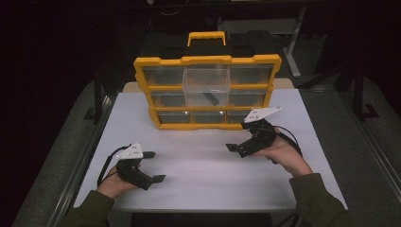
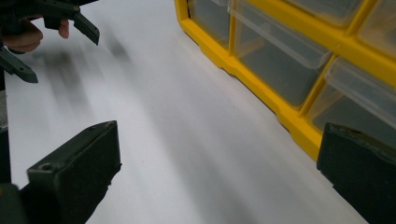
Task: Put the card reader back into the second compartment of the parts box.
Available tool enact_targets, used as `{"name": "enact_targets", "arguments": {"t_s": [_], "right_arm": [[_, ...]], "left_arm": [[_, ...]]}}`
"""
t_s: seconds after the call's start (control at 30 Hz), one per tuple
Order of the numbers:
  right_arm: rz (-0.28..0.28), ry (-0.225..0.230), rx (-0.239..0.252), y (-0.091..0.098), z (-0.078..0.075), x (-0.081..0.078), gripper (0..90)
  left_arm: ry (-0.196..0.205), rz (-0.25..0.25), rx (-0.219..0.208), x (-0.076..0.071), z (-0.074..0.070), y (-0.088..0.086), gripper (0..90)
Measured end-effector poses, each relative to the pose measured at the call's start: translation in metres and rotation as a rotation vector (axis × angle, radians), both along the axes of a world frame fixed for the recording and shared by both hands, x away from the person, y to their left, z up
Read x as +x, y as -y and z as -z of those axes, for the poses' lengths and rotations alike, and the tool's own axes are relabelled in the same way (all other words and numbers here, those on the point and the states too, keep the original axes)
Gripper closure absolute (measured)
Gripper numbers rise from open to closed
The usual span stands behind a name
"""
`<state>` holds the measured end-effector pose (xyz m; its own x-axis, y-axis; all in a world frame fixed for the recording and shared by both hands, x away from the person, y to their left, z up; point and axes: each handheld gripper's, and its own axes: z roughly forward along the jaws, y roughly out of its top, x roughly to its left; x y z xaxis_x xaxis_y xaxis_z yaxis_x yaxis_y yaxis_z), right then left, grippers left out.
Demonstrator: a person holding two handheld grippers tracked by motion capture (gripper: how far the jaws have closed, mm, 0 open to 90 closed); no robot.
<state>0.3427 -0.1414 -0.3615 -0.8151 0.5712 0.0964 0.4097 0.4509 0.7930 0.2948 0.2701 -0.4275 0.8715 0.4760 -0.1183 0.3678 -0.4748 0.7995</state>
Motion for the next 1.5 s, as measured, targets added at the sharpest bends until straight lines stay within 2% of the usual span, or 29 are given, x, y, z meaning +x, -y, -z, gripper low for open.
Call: {"name": "enact_targets", "arguments": {"t_s": [0.17, 0.37, 0.43, 0.5, 0.53, 0.8, 0.83, 1.03, 1.23, 1.5], "right_arm": [[0.006, 0.003, -0.010, 0.000, 0.012, -0.004, 0.0], [0.021, 0.009, 0.003, 0.002, 0.027, -0.012, 0.0], [0.034, 0.006, 0.017, 0.006, 0.034, -0.016, 0.0], [0.034, 0.006, 0.017, 0.006, 0.034, -0.016, 0.0], [0.047, 0.002, 0.029, 0.011, 0.041, -0.021, 0.0], [0.079, 0.002, 0.060, 0.020, 0.053, -0.031, 0.0], [0.094, 0.000, 0.067, 0.025, 0.059, -0.037, 0.0], [0.115, -0.009, 0.063, 0.034, 0.071, -0.047, 0.0], [0.122, 0.000, 0.055, 0.042, 0.079, -0.055, 0.0], [0.133, -0.015, 0.035, 0.051, 0.086, -0.061, 0.0]], "left_arm": [[0.001, 0.000, 0.000, 0.000, 0.000, 0.000, 0.0], [0.000, 0.000, -0.004, -0.001, -0.001, 0.000, 0.0], [0.001, 0.001, -0.004, -0.001, -0.001, 0.000, 0.0], [0.001, 0.001, -0.004, -0.001, 0.000, 0.000, 0.0], [0.001, 0.000, -0.003, -0.001, 0.000, 0.000, 0.0], [0.000, -0.002, -0.005, -0.001, 0.000, -0.001, 0.0], [0.001, -0.001, -0.003, -0.001, -0.001, -0.001, 0.0], [0.004, -0.003, -0.008, -0.001, -0.001, -0.002, 0.0], [0.005, 0.000, -0.002, -0.001, -0.001, -0.002, 0.0], [0.003, 0.002, 0.006, -0.001, 0.000, -0.001, 0.0]]}}
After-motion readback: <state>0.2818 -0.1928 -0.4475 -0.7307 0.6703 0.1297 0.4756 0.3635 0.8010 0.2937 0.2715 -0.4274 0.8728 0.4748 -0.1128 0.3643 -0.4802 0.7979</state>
